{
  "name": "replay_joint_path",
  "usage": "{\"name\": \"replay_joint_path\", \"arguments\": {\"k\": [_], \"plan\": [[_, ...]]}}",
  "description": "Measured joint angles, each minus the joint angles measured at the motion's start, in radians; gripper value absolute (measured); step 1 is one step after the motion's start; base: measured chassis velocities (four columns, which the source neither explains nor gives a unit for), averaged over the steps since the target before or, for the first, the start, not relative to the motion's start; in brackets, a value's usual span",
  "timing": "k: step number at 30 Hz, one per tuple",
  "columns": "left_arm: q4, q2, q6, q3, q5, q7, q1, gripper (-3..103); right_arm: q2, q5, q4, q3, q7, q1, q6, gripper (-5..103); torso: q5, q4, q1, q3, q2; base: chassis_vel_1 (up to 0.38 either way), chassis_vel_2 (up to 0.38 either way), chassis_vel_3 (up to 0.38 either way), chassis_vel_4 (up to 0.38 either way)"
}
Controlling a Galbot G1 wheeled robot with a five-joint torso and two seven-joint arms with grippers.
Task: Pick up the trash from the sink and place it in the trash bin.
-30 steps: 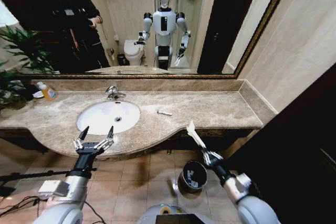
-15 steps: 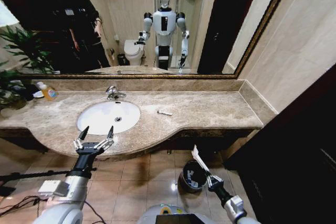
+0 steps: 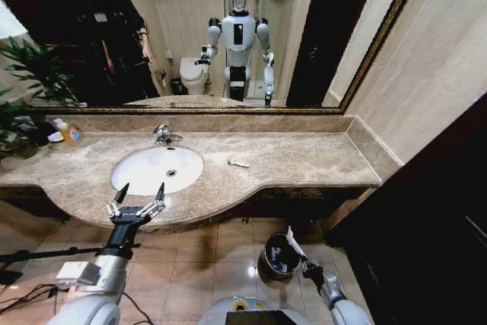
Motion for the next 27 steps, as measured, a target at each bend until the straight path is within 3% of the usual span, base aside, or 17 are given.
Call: {"name": "replay_joint_path", "arguments": {"k": [13, 15, 19, 21, 22, 25, 27], "plan": [[0.0, 0.0, 0.0, 0.0, 0.0, 0.0, 0.0, 100, -0.001, 0.016, -0.052, -0.092, 0.079, 0.053, -0.01, -3, -0.0002, 0.0, 0.0, 0.0, 0.0, 0.0, 0.0, 0.0, 0.0], [0.0, 0.0, 0.0, 0.0, 0.0, 0.0, 0.0, 100, 0.004, 0.016, -0.057, -0.101, 0.093, 0.059, -0.015, 2, 0.0, 0.0, 0.0, 0.0, 0.0, 0.0, 0.0, 0.0, 0.0], [0.0, 0.0, 0.0, 0.0, 0.0, 0.0, 0.0, 100, 0.011, -0.003, -0.073, -0.103, 0.098, 0.063, -0.006, 24, -0.0003, 0.0, 0.0, 0.0, 0.0, 0.0, 0.0, 0.0, 0.0], [0.0, 0.0, 0.0, 0.0, 0.0, 0.0, 0.0, 100, 0.011, -0.003, -0.075, -0.103, 0.098, 0.064, -0.003, 24, -0.0003, 0.0, 0.0, 0.0, 0.0, 0.0, 0.0, 0.0, 0.0], [0.0, 0.0, 0.0, 0.0, 0.0, 0.0, 0.0, 100, 0.012, -0.006, -0.079, -0.103, 0.099, 0.065, 0.003, 35, -0.0001, 0.0, 0.0, 0.0, 0.0, 0.0, 0.0, 0.0, 0.0], [0.0, 0.0, 0.0, 0.0, 0.0, 0.0, 0.0, 100, 0.014, -0.007, -0.082, -0.104, 0.099, 0.067, 0.011, 40, -0.0002, 0.0, 0.0, 0.0, 0.0, 0.0, 0.0, 0.0, 0.0], [0.0, 0.0, 0.0, 0.0, 0.0, 0.0, 0.0, 100, 0.018, -0.003, -0.083, -0.105, 0.098, 0.068, 0.02, 51, -0.0002, 0.0, 0.0, 0.0, 0.0, 0.0, 0.0, 0.0, 0.0]]}}
